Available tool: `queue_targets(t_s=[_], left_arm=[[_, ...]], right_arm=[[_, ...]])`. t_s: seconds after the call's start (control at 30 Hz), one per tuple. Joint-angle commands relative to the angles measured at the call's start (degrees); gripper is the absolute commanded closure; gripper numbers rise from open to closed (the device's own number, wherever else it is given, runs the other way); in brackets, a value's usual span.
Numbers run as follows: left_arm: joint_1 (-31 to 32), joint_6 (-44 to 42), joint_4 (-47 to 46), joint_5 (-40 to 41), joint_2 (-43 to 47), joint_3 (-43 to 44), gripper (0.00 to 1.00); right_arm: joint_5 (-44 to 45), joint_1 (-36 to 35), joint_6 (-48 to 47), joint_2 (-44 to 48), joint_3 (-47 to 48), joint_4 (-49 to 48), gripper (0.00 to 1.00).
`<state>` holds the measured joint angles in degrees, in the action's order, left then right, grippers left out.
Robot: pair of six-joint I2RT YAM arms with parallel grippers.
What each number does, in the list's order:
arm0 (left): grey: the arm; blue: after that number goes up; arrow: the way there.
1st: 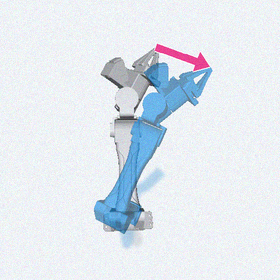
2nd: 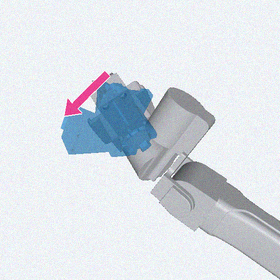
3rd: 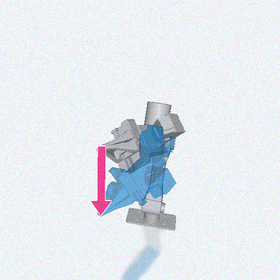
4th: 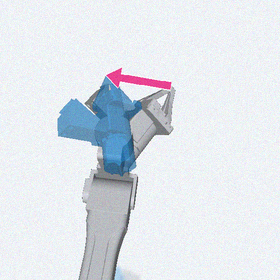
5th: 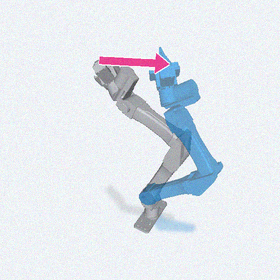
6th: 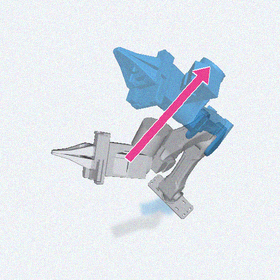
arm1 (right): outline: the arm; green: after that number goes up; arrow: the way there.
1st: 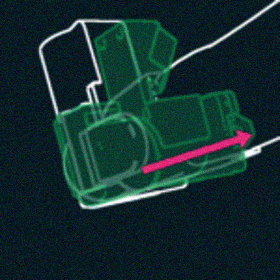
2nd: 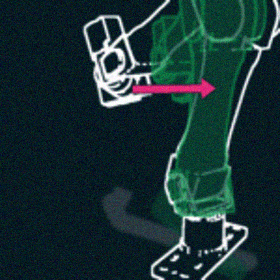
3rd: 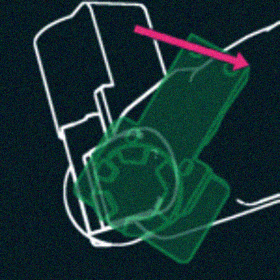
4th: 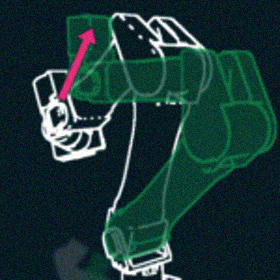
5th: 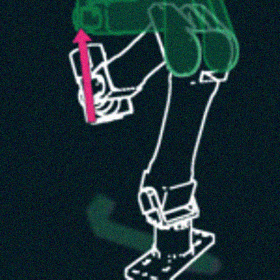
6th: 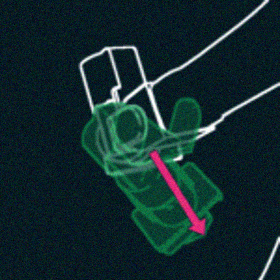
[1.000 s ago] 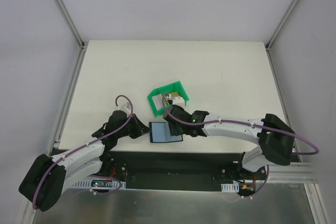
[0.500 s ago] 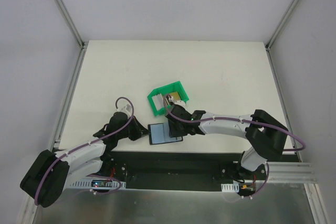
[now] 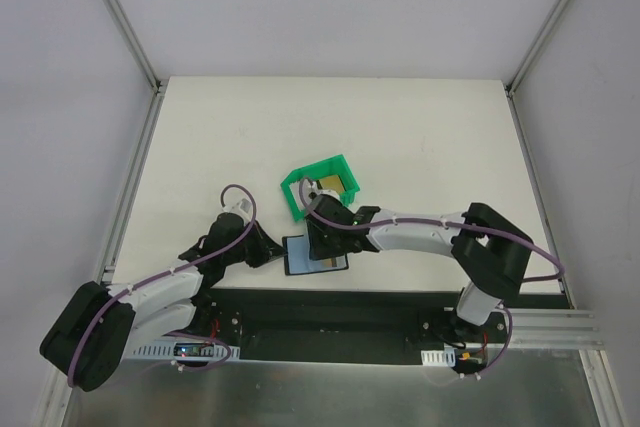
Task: Put the credit cards into the card holder
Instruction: Pick up the credit card from the storage box.
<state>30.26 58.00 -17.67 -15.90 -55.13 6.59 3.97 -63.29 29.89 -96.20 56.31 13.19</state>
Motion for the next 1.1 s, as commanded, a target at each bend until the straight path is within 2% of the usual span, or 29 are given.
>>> queue_targets(t_s=[0.0, 0.3, 0.5, 0.63, 0.77, 0.93, 1.07], left_arm=[[-0.55, 0.45, -2.10, 0.52, -0.50, -0.79, 1.00], [-0.47, 1.94, -2.90, 1.40, -1.46, -1.93, 1.00], [-0.47, 2.47, -2.46, 2.10, -1.56, -2.19, 1.00], [-0.55, 2.56, -1.93, 2.37, -1.38, -2.28, 1.00], [-0.55, 2.21, -1.67, 2.45, -0.77, -2.20, 1.00], [-0.55, 2.12, -1.14, 2.89, 0.46, -2.02, 1.00], [-0.47, 2.38, -0.70, 3.33, 0.82, -1.93, 1.00]], right_arm=[[-7.12, 0.01, -1.24, -2.84, 3.27, -4.13, 0.67], [-19.33, -0.08, -2.46, -2.94, 3.01, -19.76, 0.60], [-19.62, -0.35, -4.22, 3.29, -0.76, -25.23, 0.58], [-12.25, -0.08, -5.54, 9.70, -4.36, -23.57, 0.56], [-4.52, 1.93, -6.51, 13.75, -5.07, -16.02, 0.55], [-4.32, 5.89, -8.44, 16.57, -3.94, -11.98, 0.49], [-1.68, 9.49, -10.99, 15.18, 1.33, -6.96, 0.43]])
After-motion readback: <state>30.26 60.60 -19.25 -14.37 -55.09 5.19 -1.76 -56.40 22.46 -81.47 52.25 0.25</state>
